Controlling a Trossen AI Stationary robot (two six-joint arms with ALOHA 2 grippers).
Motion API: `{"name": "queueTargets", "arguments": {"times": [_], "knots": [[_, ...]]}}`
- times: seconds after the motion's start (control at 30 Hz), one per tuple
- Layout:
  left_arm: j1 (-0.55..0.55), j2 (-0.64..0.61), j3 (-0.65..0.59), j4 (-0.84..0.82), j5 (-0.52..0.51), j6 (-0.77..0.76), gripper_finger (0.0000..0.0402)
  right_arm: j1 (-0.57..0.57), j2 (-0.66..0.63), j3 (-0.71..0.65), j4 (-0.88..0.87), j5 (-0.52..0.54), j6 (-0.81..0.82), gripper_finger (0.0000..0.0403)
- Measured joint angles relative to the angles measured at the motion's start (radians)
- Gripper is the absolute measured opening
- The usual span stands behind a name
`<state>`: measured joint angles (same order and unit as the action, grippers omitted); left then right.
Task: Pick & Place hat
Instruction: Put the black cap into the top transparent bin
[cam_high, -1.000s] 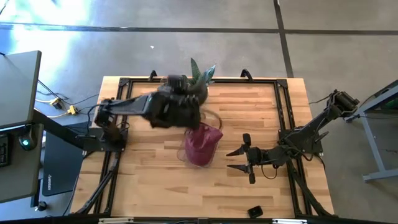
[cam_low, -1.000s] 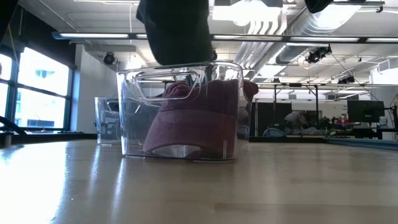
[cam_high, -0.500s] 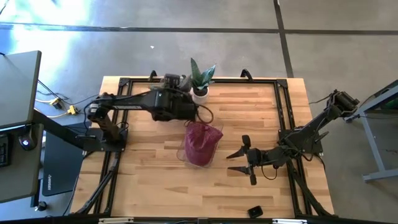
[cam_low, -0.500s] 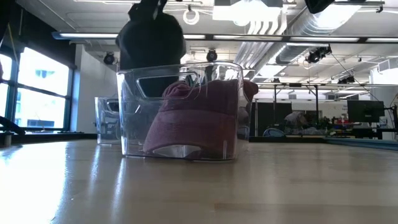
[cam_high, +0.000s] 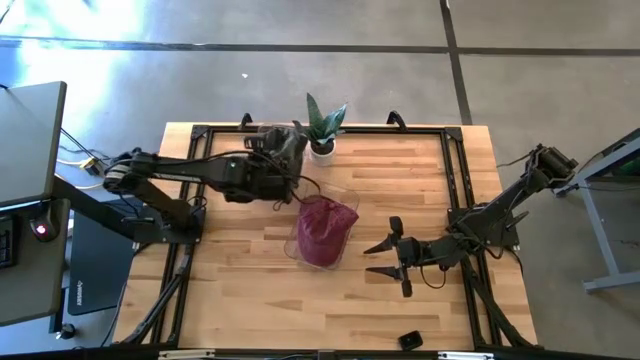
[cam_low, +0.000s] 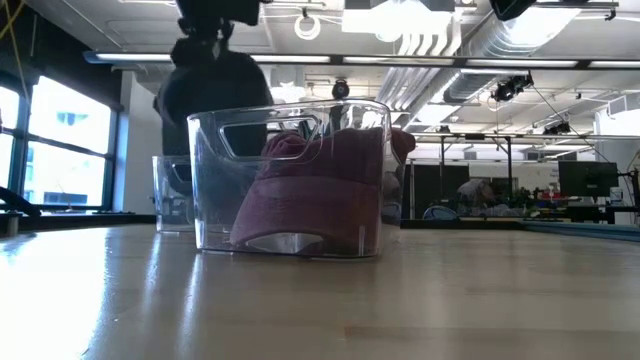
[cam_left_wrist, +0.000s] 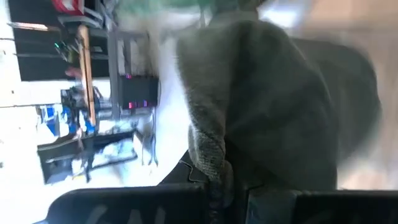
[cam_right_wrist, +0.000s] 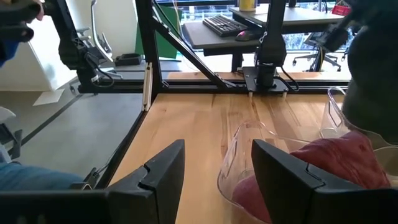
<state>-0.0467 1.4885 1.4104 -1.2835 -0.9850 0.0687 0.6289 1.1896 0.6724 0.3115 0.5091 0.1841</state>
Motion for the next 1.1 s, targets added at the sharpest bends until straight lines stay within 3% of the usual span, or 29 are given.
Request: {"name": "queueTargets", "arguments": {"times": [0.4, 0.63, 0.83, 0.97, 1.1], "knots": [[0.002, -0.074, -0.213, 0.312, 0.087, 0.275, 0.0005, 0.000, 0.000, 0.000, 0.000, 0.000, 0.000, 0.0181], [0.077, -0.070, -0.332, 0.552, 0.109, 0.493, 0.0005, 0.000, 0.000, 0.000, 0.000, 0.000, 0.002, 0.0181], [0.175, -0.068, -0.391, 0.663, 0.083, 0.463, 0.0030, 0.000, 0.000, 0.000, 0.000, 0.000, 0.002, 0.0181], [0.222, -0.068, -0.392, 0.664, 0.147, 0.424, 0.0053, 0.000, 0.000, 0.000, -0.001, 0.000, 0.002, 0.0181], [0.260, -0.068, -0.392, 0.663, 0.242, 0.401, 0.0101, 0.000, 0.000, 0.000, -0.001, 0.000, 0.015, 0.0181]]}}
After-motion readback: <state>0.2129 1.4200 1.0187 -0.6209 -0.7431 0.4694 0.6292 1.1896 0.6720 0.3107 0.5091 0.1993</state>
